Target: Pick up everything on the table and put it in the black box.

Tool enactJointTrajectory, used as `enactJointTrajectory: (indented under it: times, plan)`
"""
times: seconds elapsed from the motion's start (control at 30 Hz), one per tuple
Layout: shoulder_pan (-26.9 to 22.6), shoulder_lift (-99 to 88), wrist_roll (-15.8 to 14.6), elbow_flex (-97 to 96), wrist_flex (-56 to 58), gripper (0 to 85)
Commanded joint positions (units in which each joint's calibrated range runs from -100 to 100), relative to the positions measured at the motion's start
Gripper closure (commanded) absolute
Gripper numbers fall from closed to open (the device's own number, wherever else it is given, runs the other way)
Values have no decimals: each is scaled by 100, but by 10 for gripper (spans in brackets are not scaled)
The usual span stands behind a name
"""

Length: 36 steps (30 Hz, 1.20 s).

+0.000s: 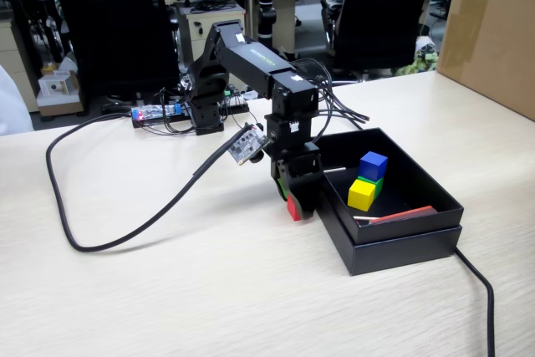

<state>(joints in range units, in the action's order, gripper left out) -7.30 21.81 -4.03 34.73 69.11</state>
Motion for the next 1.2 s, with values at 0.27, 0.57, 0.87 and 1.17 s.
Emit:
enactJointTrajectory:
  times: [0.27,0.57,0.87,1.17]
  plan:
    - [63,-867,73,498,-21,775]
    - [0,-2543,425,1359,-21,774]
    - [-557,-994,396,2538,-21,773]
    - [-694,16,337,2655,-21,769]
